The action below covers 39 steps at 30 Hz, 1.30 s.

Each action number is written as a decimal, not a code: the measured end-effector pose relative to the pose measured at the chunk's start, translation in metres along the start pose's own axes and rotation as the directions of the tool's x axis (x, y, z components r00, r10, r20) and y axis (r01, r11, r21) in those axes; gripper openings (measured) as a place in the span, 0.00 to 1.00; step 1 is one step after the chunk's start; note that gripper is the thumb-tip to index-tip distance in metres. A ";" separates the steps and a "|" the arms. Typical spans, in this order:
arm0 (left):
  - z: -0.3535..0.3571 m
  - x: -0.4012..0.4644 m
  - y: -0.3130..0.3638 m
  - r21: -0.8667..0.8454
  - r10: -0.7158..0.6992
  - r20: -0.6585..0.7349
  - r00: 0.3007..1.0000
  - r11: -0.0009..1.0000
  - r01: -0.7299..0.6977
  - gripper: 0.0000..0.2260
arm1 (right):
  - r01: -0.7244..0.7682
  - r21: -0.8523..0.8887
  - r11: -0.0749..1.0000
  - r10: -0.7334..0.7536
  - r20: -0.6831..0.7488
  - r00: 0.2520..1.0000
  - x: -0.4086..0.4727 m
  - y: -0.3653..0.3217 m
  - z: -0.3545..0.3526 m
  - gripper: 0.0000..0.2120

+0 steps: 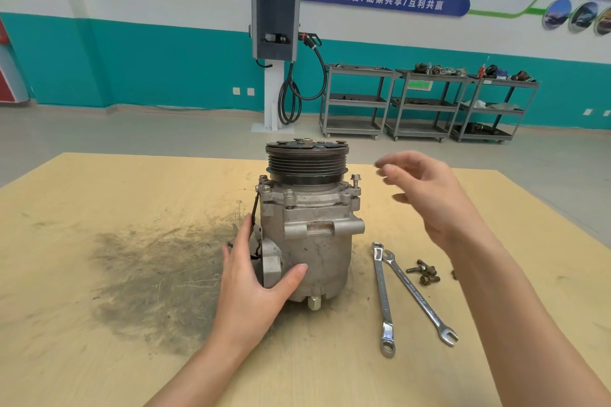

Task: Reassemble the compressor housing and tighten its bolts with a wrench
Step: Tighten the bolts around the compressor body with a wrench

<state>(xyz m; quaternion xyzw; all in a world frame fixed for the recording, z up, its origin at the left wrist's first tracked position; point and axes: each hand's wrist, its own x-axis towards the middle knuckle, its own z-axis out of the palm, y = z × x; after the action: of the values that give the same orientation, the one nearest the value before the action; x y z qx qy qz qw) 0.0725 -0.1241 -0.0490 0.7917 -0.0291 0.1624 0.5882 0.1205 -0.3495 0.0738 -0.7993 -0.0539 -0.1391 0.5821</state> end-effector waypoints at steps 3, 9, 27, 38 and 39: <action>0.001 0.000 -0.001 0.008 0.004 -0.009 1.000 1.000 -0.004 0.50 | 0.006 0.105 0.994 0.000 -0.055 0.998 -0.001 -0.003 -0.020 0.10; 0.001 0.000 -0.002 0.004 0.004 -0.006 1.000 1.000 -0.004 0.50 | 0.017 0.189 0.982 0.007 -0.126 0.992 -0.007 0.005 -0.029 0.13; 0.001 0.000 -0.003 -0.013 0.011 -0.014 1.000 1.000 -0.011 0.50 | 0.054 -0.881 0.470 0.197 0.165 0.966 -0.048 0.084 -0.013 0.16; 0.000 0.000 -0.002 -0.021 0.011 -0.002 1.000 1.000 -0.011 0.49 | 0.038 -0.909 0.416 0.257 0.157 0.954 -0.050 0.089 0.003 0.22; 0.000 0.000 -0.002 -0.019 0.011 -0.003 1.000 1.000 -0.011 0.49 | 0.050 -0.905 0.422 0.259 0.173 0.950 -0.050 0.089 0.003 0.22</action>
<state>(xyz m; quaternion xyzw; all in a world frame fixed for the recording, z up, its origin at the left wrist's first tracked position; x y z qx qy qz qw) 0.0725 -0.1240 -0.0509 0.7858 -0.0341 0.1664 0.5948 0.0953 -0.3708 -0.0233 -0.9983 -0.0045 0.0080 0.0575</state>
